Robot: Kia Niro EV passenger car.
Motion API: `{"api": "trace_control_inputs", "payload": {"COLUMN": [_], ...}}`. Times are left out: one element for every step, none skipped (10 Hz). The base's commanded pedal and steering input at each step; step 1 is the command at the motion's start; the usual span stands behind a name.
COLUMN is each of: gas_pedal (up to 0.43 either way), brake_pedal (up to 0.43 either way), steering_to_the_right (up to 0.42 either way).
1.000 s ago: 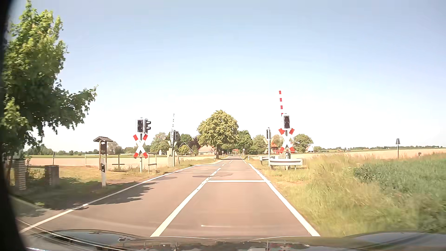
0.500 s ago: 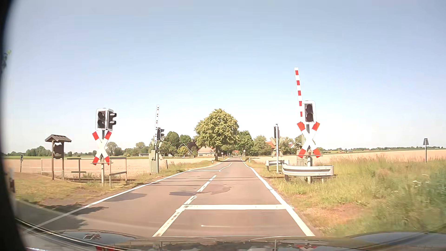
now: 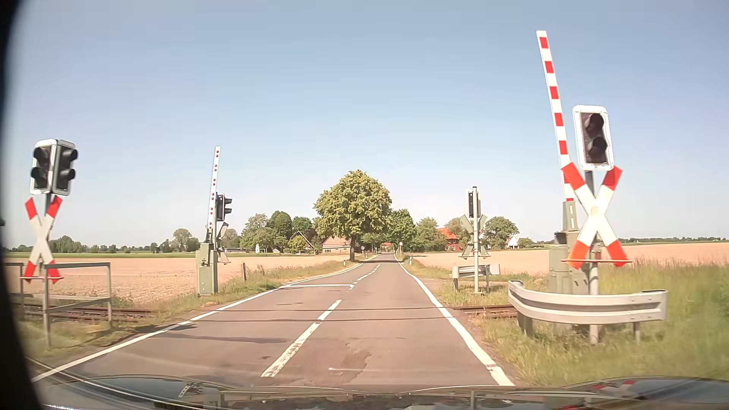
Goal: Follow the waypoints while adhering to traffic rules and regulations
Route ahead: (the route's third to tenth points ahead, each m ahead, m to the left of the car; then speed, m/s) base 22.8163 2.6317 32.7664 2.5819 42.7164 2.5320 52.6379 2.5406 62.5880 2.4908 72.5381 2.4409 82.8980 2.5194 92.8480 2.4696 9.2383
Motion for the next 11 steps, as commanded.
{"api": "trace_control_inputs", "payload": {"gas_pedal": [0.169, 0.169, 0.169, 0.177, 0.177, 0.177, 0.197, 0.197, 0.197, 0.197, 0.197], "brake_pedal": [0.000, 0.000, 0.000, 0.000, 0.000, 0.000, 0.000, 0.000, 0.000, 0.000, 0.000], "steering_to_the_right": [-0.001, -0.002, -0.001, -0.002, -0.003, -0.003, -0.003, -0.003, -0.003, -0.004, -0.004]}}
